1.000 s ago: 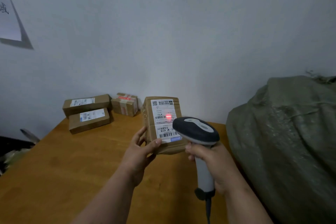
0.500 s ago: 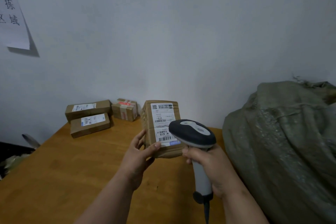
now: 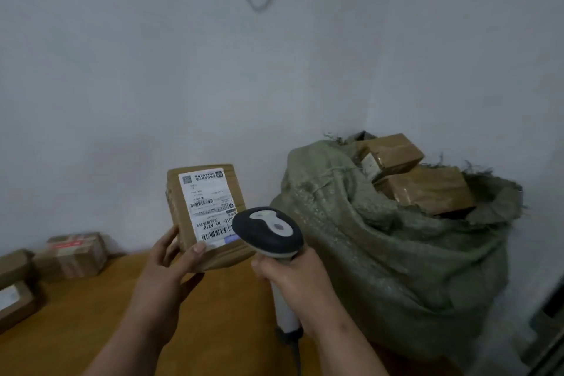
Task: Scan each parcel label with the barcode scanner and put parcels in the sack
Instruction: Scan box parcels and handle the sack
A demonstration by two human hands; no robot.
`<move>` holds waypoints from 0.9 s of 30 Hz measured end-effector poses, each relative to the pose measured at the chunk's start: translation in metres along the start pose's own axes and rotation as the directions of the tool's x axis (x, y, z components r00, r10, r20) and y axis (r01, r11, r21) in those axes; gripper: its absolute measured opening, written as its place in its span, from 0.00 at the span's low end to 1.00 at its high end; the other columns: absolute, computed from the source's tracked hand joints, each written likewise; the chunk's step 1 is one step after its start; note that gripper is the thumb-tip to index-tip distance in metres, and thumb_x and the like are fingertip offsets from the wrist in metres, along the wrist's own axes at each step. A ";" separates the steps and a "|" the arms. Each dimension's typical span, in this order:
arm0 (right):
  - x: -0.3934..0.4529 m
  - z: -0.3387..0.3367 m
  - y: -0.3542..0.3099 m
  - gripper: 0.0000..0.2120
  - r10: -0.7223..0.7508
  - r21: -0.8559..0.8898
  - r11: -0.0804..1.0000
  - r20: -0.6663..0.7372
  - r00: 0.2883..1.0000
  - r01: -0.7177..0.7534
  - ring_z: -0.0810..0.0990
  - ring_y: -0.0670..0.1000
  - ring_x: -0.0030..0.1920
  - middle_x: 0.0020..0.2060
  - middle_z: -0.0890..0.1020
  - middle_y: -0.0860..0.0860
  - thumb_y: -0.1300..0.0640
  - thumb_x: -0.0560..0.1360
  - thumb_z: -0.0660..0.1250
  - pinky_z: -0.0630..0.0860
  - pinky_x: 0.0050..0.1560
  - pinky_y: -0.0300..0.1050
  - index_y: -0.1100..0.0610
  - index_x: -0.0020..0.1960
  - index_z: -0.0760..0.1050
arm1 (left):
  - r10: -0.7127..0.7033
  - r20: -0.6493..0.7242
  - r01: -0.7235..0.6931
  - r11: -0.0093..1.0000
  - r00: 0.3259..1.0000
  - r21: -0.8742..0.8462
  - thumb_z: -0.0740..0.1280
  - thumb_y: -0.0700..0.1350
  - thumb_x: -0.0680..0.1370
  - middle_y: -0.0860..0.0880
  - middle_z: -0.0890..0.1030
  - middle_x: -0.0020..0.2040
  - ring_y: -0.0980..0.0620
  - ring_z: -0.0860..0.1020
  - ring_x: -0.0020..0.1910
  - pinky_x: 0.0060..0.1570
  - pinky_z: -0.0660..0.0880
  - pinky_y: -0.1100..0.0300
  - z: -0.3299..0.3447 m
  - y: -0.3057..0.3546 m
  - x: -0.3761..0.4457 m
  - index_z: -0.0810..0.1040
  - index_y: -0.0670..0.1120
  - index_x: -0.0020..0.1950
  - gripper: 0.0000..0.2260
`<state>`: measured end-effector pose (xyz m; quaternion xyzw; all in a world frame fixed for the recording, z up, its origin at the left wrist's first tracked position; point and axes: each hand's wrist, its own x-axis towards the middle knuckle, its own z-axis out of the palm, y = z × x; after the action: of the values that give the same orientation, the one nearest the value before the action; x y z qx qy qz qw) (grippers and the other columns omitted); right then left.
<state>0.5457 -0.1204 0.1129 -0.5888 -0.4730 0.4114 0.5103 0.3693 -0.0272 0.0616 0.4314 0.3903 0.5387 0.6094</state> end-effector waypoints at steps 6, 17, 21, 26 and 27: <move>-0.025 -0.041 -0.013 0.04 -0.033 0.023 0.999 -0.266 0.963 0.041 0.77 0.40 0.34 0.32 0.79 0.48 0.61 0.71 0.73 0.74 0.39 0.36 0.54 0.39 0.80 | 0.096 0.193 -0.103 0.994 0.976 0.028 0.75 0.50 0.66 0.54 0.78 0.65 0.51 0.81 0.58 0.55 0.78 0.52 0.059 0.035 0.004 0.69 0.58 0.72 0.35; -0.049 -0.156 -0.011 0.04 -0.015 -0.015 1.000 -0.723 0.691 0.006 0.84 0.58 0.44 0.36 0.85 0.54 0.59 0.72 0.74 0.79 0.54 0.59 0.53 0.42 0.79 | 0.220 0.431 -0.321 0.931 0.875 0.175 0.75 0.60 0.64 0.56 0.76 0.66 0.56 0.78 0.59 0.54 0.80 0.53 0.174 0.086 -0.011 0.70 0.60 0.72 0.37; -0.043 -0.202 -0.008 0.07 0.036 0.041 0.999 -0.673 0.739 -0.011 0.86 0.56 0.38 0.39 0.86 0.52 0.59 0.73 0.73 0.82 0.53 0.60 0.54 0.50 0.79 | 0.261 0.449 -0.409 0.872 0.855 0.271 0.77 0.57 0.69 0.56 0.75 0.64 0.55 0.78 0.58 0.58 0.79 0.51 0.225 0.083 -0.014 0.71 0.61 0.69 0.31; -0.026 -0.243 0.001 0.03 0.098 -0.016 0.992 -0.542 0.835 -0.127 0.85 0.54 0.41 0.44 0.84 0.54 0.56 0.74 0.71 0.82 0.53 0.55 0.53 0.44 0.78 | 0.299 0.456 -0.497 0.764 0.838 0.411 0.79 0.58 0.67 0.55 0.77 0.62 0.61 0.77 0.52 0.49 0.76 0.65 0.282 0.073 -0.015 0.73 0.58 0.70 0.33; -0.024 -0.249 0.006 0.03 0.095 -0.046 0.989 -0.540 0.836 -0.142 0.85 0.55 0.44 0.43 0.85 0.54 0.55 0.73 0.71 0.81 0.56 0.58 0.54 0.44 0.79 | 0.296 0.465 -0.508 0.742 0.834 0.438 0.78 0.57 0.68 0.55 0.76 0.62 0.63 0.76 0.50 0.43 0.73 0.69 0.293 0.071 -0.014 0.73 0.56 0.71 0.32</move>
<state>0.7824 -0.1969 0.1419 -0.7294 -0.2911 0.2411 0.5702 0.6202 -0.0685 0.2238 0.7538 0.3018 0.4352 0.3889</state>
